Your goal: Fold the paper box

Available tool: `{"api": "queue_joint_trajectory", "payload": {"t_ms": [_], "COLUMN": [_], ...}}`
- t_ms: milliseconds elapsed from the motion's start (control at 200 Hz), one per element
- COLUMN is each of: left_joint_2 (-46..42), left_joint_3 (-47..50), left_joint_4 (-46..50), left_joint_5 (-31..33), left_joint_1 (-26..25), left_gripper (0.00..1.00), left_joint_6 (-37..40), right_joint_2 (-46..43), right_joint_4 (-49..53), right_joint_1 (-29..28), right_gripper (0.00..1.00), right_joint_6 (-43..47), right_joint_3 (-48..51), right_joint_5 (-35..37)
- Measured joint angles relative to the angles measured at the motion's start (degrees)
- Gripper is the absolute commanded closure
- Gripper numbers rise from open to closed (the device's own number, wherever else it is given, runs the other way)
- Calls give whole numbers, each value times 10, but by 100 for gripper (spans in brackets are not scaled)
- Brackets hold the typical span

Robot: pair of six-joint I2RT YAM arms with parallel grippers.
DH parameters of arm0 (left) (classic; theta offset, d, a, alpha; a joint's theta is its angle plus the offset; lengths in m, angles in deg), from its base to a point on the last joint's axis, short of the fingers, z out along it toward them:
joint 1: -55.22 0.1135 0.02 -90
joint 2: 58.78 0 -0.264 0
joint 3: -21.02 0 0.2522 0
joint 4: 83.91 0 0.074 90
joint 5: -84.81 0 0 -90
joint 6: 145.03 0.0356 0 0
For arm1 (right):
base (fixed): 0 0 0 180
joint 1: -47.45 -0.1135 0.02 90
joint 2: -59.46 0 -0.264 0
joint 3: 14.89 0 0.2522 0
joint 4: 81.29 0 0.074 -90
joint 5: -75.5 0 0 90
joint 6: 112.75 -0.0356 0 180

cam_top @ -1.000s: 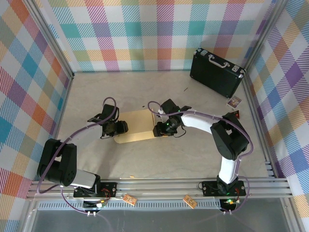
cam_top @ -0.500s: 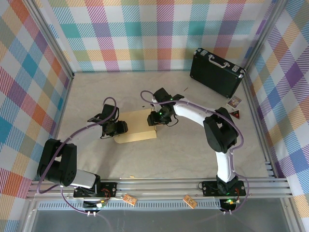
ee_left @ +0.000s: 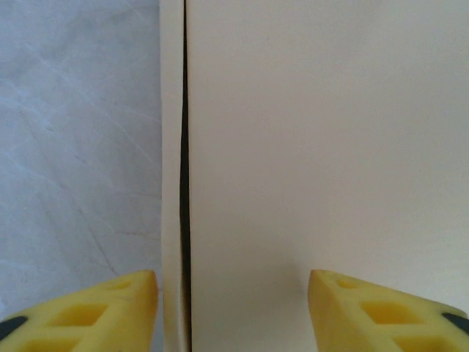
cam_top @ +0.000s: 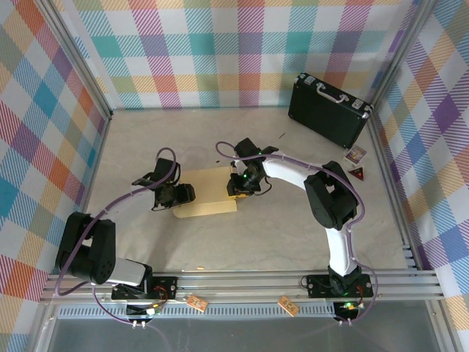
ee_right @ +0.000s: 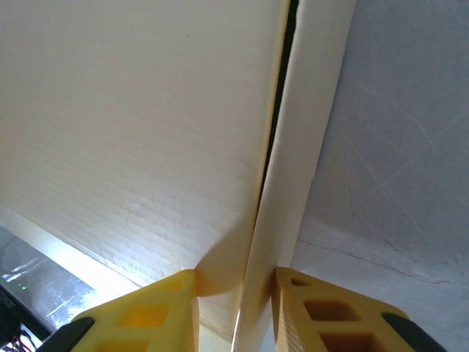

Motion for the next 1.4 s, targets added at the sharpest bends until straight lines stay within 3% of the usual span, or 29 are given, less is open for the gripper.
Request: {"api": "queue_joint_trajectory", "payload": {"t_ms": [245, 285, 830, 1030, 1400], "left_joint_2": [-137, -143, -30, -23, -24], "left_joint_3": [-26, -26, 38, 38, 50], "left_joint_4": [63, 66, 43, 23, 4], "left_joint_5": [41, 38, -21, -27, -84], "left_joint_1": [0, 0, -11, -11, -10], "left_gripper": [35, 30, 30, 38, 43], "left_joint_6": [-1, -2, -23, -16, -45], "right_joint_2": [1, 1, 1, 1, 1], "right_joint_4": [0, 0, 0, 2, 10], "right_joint_1": [0, 0, 0, 1, 6], "right_gripper": [72, 72, 72, 72, 72], "right_joint_6": [-2, -2, -2, -2, -1], "right_joint_3": [0, 0, 0, 0, -3], "right_joint_5": [-2, -2, -2, -2, -2]}}
